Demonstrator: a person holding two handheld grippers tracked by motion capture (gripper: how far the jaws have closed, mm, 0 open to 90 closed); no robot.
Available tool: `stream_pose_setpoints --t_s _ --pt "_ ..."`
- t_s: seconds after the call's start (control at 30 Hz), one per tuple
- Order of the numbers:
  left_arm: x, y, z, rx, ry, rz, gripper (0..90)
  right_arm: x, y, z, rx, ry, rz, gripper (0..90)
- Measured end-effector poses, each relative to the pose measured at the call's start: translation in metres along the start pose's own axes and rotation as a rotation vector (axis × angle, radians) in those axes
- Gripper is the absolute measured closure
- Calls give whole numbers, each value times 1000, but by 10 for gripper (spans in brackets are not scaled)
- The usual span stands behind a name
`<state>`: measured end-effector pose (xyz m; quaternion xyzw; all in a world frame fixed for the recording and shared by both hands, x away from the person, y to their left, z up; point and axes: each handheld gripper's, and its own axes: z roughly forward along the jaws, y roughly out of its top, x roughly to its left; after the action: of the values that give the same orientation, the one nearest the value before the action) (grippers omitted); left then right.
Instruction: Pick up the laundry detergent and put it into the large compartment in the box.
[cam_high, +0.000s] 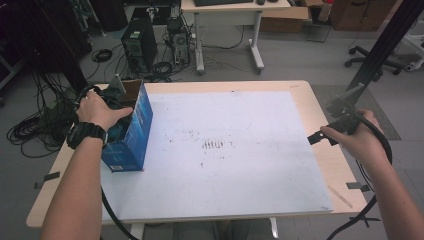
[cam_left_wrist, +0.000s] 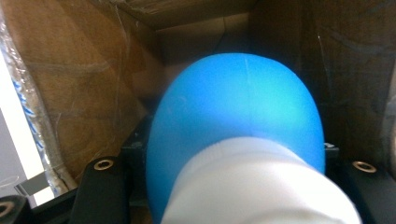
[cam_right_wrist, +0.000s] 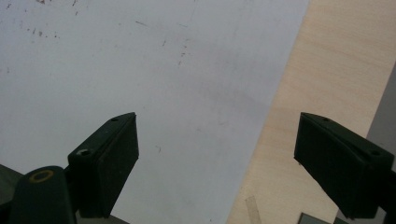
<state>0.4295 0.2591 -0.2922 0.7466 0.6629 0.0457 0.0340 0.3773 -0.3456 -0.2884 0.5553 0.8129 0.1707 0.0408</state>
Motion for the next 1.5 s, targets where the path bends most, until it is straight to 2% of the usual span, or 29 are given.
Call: stream_pose_setpoints --t_s 0.33,0.5,0.63,0.8,1.07,1.5 --pt "-1 -1 -2 -6 23 8 354 1 0 0 0 2 -3 137" --pt "-1 -2 -6 -6 25 8 293 1 0 3 5 6 -3 136" --pt "-3 -3 -9 7 30 9 267 2 0 4 7 9 -4 136" --pt "-4 -3 -15 -1 42 13 254 3 0 3 4 10 -6 135" --pt "-5 -4 -29 -14 59 5 226 2 -1 2 0 13 -5 135" --pt "-12 -4 -62 -51 69 27 210 5 1 -1 -5 14 -11 135"
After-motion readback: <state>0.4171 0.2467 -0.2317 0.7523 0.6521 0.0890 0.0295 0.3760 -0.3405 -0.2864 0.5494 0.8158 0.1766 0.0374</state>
